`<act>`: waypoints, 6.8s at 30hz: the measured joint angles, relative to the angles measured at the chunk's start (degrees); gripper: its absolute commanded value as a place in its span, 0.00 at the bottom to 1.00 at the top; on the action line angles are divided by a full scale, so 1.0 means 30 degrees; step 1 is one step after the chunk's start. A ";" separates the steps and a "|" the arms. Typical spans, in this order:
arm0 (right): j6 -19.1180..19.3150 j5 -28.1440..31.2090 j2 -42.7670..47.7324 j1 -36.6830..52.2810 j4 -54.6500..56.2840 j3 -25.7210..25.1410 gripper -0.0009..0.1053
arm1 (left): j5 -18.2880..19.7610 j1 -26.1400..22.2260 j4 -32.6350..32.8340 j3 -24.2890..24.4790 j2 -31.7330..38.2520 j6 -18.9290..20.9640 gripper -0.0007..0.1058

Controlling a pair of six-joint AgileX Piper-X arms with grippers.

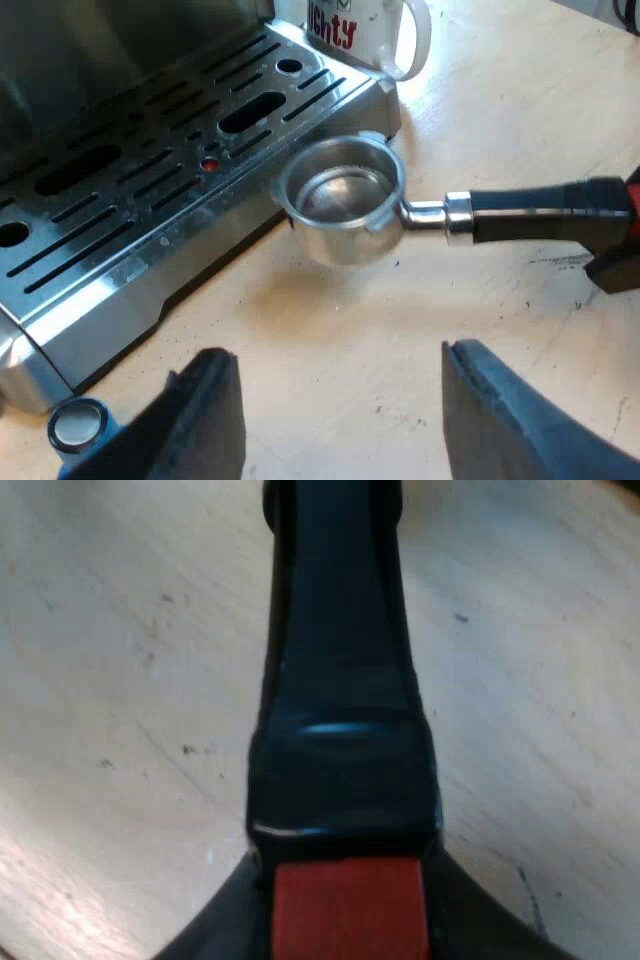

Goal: Grind coffee beans and then tamp

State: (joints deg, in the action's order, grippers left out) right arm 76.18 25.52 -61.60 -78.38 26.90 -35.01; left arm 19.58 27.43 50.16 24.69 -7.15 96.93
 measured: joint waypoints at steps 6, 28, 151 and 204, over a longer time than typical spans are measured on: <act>0.0203 0.0323 0.0000 0.0000 -0.1963 0.1512 0.01 | 0.0262 0.0000 -0.0021 0.0000 -0.1648 0.0000 0.45; 0.0208 -0.2139 -0.1928 0.1518 -0.4316 0.3160 0.01 | 0.2115 0.0000 -0.0133 0.0046 -0.4222 0.0000 0.45; 0.6592 -0.2688 -0.1149 0.1512 -0.3626 -0.4039 0.74 | -0.3785 -0.2078 -0.1369 0.4027 -1.8897 0.0716 0.60; 0.6592 -0.2643 -0.0887 0.1512 -0.3380 -0.4039 0.74 | -0.3556 -0.1231 0.1010 0.4385 -1.3024 0.0314 0.01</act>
State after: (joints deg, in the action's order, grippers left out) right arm 95.96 17.59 -64.26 -73.84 16.76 -47.12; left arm 8.91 23.74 53.19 37.84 -46.22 97.87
